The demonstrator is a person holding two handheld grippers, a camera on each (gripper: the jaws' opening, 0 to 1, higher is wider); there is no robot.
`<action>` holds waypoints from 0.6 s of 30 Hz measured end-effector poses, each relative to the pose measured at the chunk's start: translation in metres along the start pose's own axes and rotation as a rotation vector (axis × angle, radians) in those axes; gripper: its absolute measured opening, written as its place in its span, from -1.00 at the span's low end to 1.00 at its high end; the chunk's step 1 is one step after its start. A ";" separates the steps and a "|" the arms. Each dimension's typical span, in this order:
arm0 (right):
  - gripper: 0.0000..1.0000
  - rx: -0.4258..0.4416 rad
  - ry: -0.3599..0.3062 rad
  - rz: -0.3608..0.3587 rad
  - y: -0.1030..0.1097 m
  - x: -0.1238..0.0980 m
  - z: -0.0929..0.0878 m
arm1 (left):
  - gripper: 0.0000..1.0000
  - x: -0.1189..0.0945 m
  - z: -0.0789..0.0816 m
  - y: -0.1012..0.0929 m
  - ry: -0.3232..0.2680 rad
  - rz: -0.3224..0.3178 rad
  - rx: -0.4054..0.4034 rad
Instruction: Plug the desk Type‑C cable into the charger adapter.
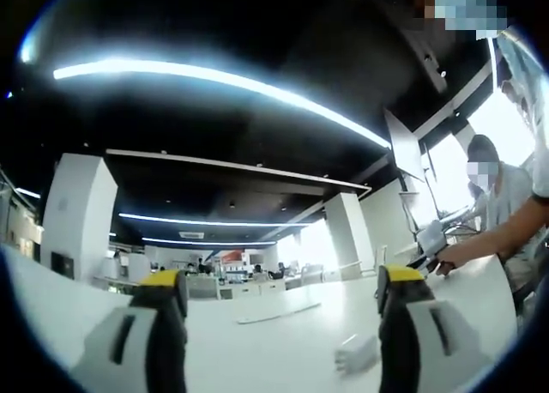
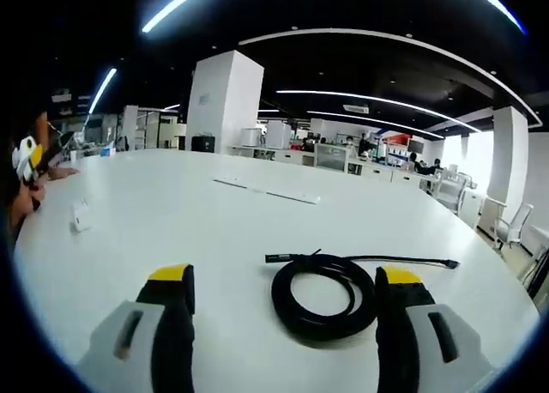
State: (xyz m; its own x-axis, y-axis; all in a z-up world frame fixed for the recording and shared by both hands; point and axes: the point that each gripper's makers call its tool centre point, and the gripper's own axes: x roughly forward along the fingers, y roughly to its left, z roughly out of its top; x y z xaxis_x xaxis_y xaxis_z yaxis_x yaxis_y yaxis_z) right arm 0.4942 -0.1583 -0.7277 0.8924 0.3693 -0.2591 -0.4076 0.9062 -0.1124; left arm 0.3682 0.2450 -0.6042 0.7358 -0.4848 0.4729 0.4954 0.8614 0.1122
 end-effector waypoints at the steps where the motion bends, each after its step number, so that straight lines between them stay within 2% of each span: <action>1: 0.74 -0.002 0.001 0.001 0.000 0.000 0.000 | 0.86 0.000 0.000 0.000 -0.001 0.000 -0.001; 11: 0.59 -0.017 0.033 0.024 0.005 0.004 -0.004 | 0.85 -0.002 0.002 0.000 -0.005 0.001 -0.003; 18: 0.47 0.008 0.051 0.044 0.008 0.006 -0.007 | 0.85 -0.003 0.002 0.001 -0.010 0.003 -0.007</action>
State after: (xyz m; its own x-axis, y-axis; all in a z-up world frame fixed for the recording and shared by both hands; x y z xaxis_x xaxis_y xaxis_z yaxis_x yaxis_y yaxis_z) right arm 0.4949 -0.1507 -0.7364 0.8626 0.3983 -0.3118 -0.4446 0.8910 -0.0918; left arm 0.3656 0.2473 -0.6032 0.7328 -0.4807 0.4816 0.4964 0.8617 0.1049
